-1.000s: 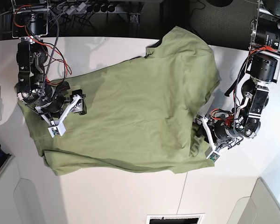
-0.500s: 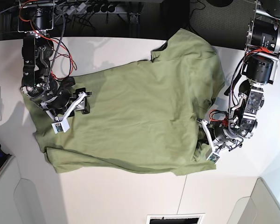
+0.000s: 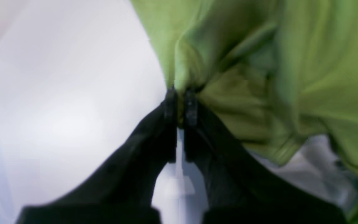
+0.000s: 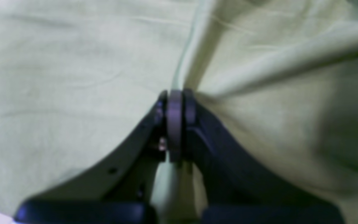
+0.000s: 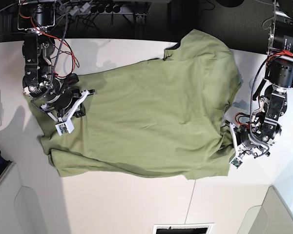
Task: Layout the t-shirt on the table in an organized manner, then fold the t-shirt properly
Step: 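Pull the shirt hem with the left gripper away from the right gripper, then grasp the shirt body with both grippers and smooth it flat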
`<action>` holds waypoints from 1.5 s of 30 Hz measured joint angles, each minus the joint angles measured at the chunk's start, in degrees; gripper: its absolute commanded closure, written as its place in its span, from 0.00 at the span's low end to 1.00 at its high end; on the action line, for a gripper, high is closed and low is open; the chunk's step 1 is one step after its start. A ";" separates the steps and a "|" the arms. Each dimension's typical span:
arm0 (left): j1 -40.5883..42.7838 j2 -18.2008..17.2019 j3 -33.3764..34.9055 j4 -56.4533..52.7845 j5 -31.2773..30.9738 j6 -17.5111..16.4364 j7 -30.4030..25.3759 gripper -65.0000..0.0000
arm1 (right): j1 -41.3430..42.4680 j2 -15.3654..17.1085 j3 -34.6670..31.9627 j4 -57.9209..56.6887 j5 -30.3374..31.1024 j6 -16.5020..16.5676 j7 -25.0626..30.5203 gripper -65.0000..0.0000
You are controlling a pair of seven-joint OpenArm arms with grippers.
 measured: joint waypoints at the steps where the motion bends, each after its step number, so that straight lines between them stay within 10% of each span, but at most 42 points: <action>1: 0.00 -0.35 0.00 0.00 0.35 0.00 -0.96 1.00 | 0.00 0.48 0.00 0.00 0.04 0.04 0.00 1.00; 15: -8.94 -1.75 0.04 -0.02 -4.52 -6.25 -1.81 1.00 | 0.00 2.51 2.47 -0.07 3.65 0.20 -0.72 1.00; 21: -9.79 -1.75 0.04 0.00 -9.42 -6.75 3.67 0.64 | 0.00 2.51 2.51 -0.07 4.07 0.20 -0.87 0.92; 26: -9.05 -3.34 0.11 -0.02 -15.02 -7.15 5.84 0.62 | -0.17 2.51 2.73 1.53 3.74 0.20 -1.92 0.74; 37: -8.87 -4.52 0.11 1.77 -22.64 -8.57 5.44 0.62 | 0.81 2.51 5.07 5.05 3.23 -1.27 -3.13 0.75; 41: -7.74 -2.36 0.11 1.77 -22.64 -9.03 5.66 0.62 | -0.44 2.36 5.09 2.97 3.78 -1.36 -2.43 1.00; 45: -7.93 1.25 0.11 1.77 -19.87 -9.22 2.67 0.63 | -1.77 2.36 5.14 3.04 4.48 -1.03 -2.78 1.00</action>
